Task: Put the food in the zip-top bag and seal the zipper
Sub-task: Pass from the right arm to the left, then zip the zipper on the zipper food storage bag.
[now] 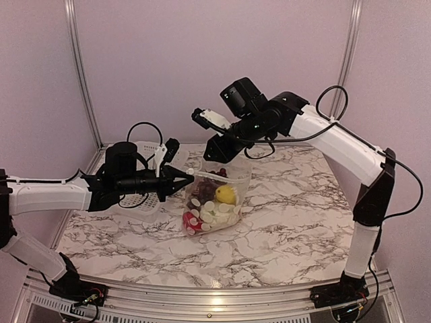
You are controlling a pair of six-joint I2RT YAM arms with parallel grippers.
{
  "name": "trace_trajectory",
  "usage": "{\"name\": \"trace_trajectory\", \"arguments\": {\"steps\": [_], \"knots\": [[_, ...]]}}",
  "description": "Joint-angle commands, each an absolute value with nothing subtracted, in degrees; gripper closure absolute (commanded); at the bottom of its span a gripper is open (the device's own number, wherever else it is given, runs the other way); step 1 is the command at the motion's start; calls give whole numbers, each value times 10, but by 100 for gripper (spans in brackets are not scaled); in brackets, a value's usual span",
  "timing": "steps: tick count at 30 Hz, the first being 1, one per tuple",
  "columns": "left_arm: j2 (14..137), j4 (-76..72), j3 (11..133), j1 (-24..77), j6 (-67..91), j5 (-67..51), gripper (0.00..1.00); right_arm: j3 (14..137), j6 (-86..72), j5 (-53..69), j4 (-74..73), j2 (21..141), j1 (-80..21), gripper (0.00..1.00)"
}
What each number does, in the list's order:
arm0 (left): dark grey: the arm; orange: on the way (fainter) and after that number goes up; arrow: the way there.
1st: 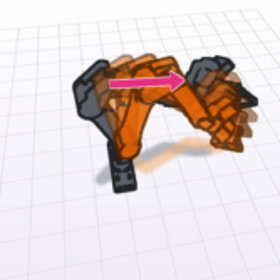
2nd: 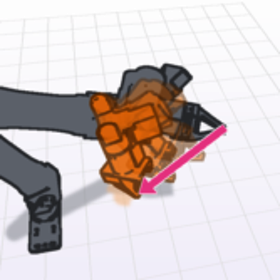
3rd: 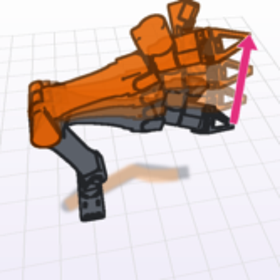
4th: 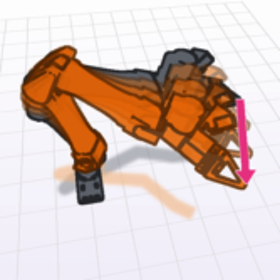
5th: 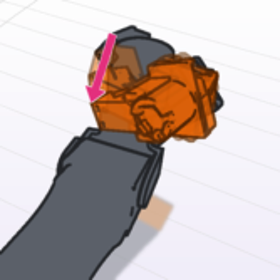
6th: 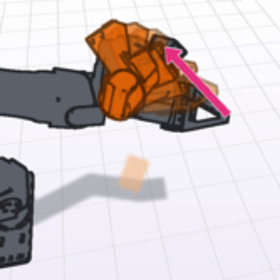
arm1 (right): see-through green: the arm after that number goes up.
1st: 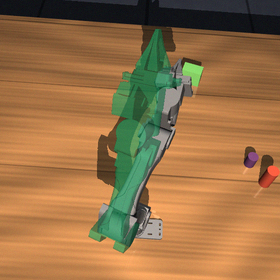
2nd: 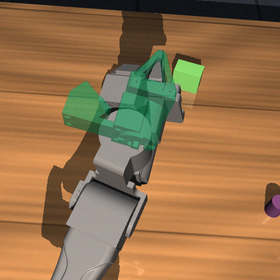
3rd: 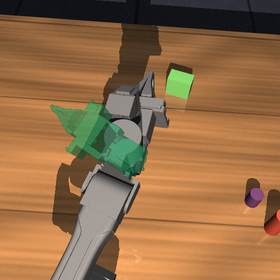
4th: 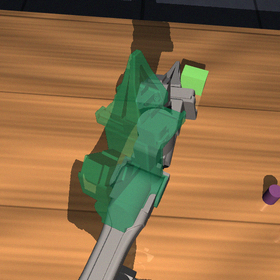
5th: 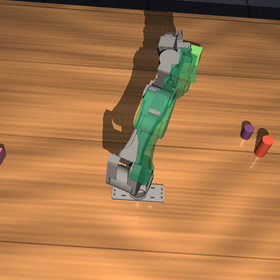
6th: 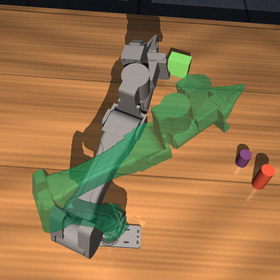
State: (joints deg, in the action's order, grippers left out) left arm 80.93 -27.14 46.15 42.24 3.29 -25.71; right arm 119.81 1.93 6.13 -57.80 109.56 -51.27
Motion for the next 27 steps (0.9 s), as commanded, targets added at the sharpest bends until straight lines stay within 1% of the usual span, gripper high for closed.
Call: {"name": "trace_trajectory", "arguments": {"steps": [1, 4, 7, 13, 17, 22, 27], "knots": [[759, -187, 468, 433, -36, -245, 100, 1190, 24, 145, -553, 1065, -524, 78], [733, -154, 456, 436, -62, -236, 100, 1152, 51, 197, -523, 1046, -547, 73], [701, -142, 442, 438, -77, -220, 100, 1142, 68, 206, -525, 1054, -567, 69], [665, -123, 418, 438, -99, -205, 100, 1142, 82, 224, -507, 1071, -576, 66], [656, -113, 410, 438, -122, -226, 100, 1159, 91, 218, -492, 1086, -577, 64], [629, -152, 371, 438, -117, -213, 100, 1158, 110, 238, -467, 1107, -576, 61], [601, -213, 325, 439, -116, -220, 100, 1159, 128, 239, -449, 1116, -577, 60]]}}
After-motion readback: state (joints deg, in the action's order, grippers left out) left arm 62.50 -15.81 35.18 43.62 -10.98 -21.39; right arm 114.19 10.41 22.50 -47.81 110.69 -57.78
